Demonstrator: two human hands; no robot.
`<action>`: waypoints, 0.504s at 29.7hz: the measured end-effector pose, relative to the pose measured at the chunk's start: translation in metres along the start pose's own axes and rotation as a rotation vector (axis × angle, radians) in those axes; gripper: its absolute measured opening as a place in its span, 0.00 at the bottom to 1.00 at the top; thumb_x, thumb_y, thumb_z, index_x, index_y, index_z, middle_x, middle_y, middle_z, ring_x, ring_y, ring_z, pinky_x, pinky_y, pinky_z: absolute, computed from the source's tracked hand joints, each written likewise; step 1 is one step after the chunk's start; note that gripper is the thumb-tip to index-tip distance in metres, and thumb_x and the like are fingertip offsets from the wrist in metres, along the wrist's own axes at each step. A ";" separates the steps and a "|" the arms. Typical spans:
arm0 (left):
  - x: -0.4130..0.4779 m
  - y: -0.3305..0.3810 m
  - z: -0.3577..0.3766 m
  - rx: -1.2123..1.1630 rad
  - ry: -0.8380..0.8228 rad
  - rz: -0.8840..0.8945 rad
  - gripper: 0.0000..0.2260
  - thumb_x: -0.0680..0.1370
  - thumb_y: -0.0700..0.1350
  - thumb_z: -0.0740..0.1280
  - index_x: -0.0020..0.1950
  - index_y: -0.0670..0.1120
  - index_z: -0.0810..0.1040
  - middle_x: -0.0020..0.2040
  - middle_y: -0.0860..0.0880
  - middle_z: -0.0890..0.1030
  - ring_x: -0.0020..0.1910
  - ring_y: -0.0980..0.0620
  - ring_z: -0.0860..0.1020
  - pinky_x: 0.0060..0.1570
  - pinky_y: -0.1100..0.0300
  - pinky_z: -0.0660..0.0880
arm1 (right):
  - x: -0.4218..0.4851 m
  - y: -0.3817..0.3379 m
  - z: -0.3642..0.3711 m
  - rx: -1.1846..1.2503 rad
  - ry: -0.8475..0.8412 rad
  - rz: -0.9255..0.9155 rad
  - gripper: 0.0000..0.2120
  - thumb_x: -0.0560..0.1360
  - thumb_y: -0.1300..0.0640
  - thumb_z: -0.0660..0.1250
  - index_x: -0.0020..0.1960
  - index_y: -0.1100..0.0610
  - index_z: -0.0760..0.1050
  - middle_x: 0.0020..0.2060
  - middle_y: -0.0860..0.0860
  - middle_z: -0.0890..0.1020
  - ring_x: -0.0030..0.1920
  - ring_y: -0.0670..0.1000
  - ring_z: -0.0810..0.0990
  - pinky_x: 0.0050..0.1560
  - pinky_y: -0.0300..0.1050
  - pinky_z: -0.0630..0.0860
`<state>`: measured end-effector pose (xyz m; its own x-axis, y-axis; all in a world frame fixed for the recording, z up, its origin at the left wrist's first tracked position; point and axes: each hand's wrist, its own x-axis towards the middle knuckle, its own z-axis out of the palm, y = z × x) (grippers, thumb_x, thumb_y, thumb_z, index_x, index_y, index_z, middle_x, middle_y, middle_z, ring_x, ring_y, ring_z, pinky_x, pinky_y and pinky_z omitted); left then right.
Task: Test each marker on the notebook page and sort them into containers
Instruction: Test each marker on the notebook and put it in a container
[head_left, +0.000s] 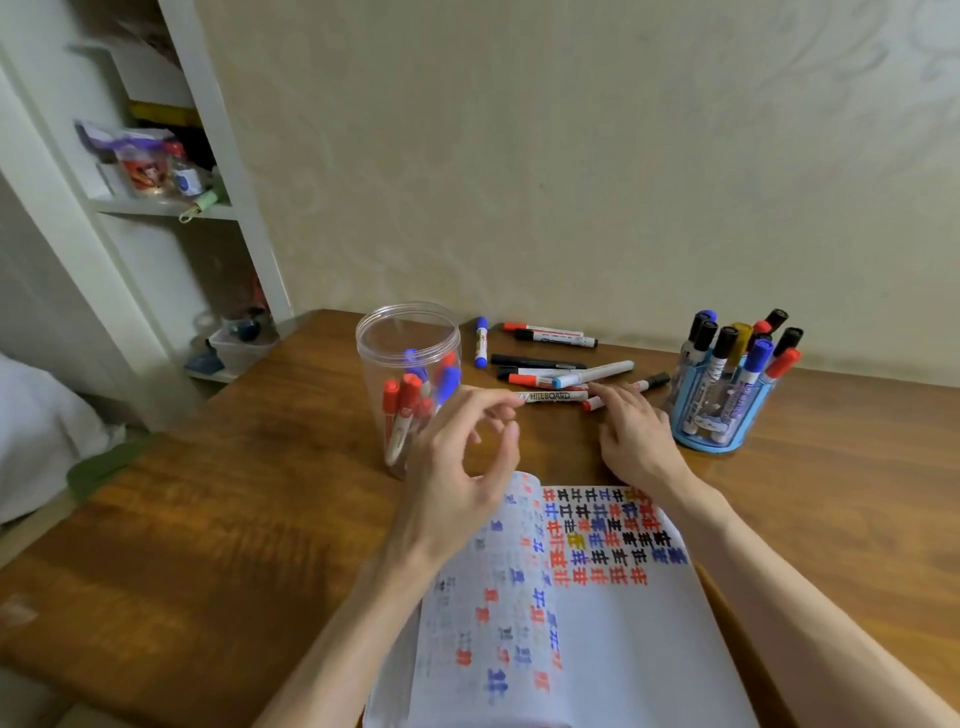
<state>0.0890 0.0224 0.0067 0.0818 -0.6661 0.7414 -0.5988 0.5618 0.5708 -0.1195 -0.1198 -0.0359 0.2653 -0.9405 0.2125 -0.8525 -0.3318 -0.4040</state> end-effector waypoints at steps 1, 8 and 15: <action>0.000 0.001 0.005 -0.016 -0.043 -0.041 0.10 0.80 0.39 0.71 0.61 0.46 0.81 0.51 0.54 0.81 0.52 0.54 0.81 0.44 0.62 0.79 | -0.001 0.001 0.001 -0.002 0.017 -0.007 0.27 0.82 0.64 0.63 0.80 0.51 0.67 0.77 0.55 0.71 0.79 0.58 0.65 0.76 0.63 0.63; -0.001 -0.010 0.024 0.027 -0.247 -0.227 0.10 0.81 0.45 0.69 0.62 0.53 0.79 0.54 0.60 0.82 0.53 0.61 0.80 0.45 0.69 0.79 | -0.002 0.013 0.001 -0.017 0.098 -0.032 0.20 0.81 0.63 0.67 0.72 0.54 0.78 0.70 0.55 0.79 0.73 0.58 0.72 0.72 0.59 0.70; -0.006 -0.014 0.035 0.141 -0.314 -0.340 0.15 0.81 0.46 0.70 0.67 0.55 0.76 0.63 0.57 0.80 0.53 0.64 0.79 0.43 0.74 0.76 | -0.020 -0.007 -0.008 0.061 -0.053 -0.339 0.07 0.83 0.56 0.68 0.60 0.50 0.81 0.56 0.46 0.81 0.57 0.46 0.76 0.64 0.55 0.75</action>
<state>0.0686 0.0011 -0.0177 0.0602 -0.9283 0.3669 -0.6839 0.2294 0.6926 -0.1223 -0.0976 -0.0307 0.5529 -0.7783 0.2975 -0.6842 -0.6279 -0.3709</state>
